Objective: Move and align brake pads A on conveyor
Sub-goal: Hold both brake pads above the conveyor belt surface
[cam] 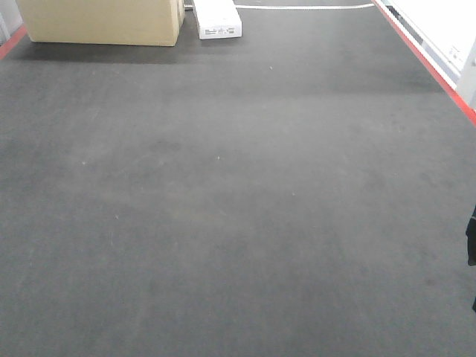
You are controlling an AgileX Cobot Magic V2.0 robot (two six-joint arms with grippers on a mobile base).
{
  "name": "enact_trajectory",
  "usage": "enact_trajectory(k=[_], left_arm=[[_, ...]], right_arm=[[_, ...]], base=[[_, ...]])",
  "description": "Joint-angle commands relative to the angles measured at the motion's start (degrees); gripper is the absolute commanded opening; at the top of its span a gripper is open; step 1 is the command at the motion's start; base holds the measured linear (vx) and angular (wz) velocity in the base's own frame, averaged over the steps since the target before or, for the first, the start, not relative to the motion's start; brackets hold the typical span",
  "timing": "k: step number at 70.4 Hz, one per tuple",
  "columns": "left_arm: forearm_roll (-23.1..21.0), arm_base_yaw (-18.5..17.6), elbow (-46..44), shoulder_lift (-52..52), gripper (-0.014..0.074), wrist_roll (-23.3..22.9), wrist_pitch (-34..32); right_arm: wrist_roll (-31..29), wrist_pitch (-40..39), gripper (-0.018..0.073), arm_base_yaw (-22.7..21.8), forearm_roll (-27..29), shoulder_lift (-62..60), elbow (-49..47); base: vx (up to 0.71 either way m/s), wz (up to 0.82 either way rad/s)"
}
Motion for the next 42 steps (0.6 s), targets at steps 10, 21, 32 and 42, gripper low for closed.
enact_trajectory(k=[10, 21, 32, 42], left_arm=[[-0.5, -0.1, -1.6, 0.2, -0.0006, -0.1, -5.6], [-0.5, -0.1, -1.6, 0.2, -0.0006, -0.1, -5.6], [-0.5, -0.1, -1.6, 0.2, -0.0006, -0.1, -5.6], [-0.5, -0.2, -1.6, 0.2, -0.0006, -0.1, -5.6]], right_arm=[[-0.4, -5.4, -0.0005, 0.0, -0.2, 0.2, -1.7], [-0.4, -5.4, -0.0005, 0.0, -0.2, 0.2, -1.7], [-0.4, -5.4, -0.0005, 0.0, -0.2, 0.2, -1.7], [-0.4, -5.4, -0.0005, 0.0, -0.2, 0.2, -1.7]], base=[[0.08, 0.03], [0.0, 0.0], [0.0, 0.0], [0.0, 0.0]])
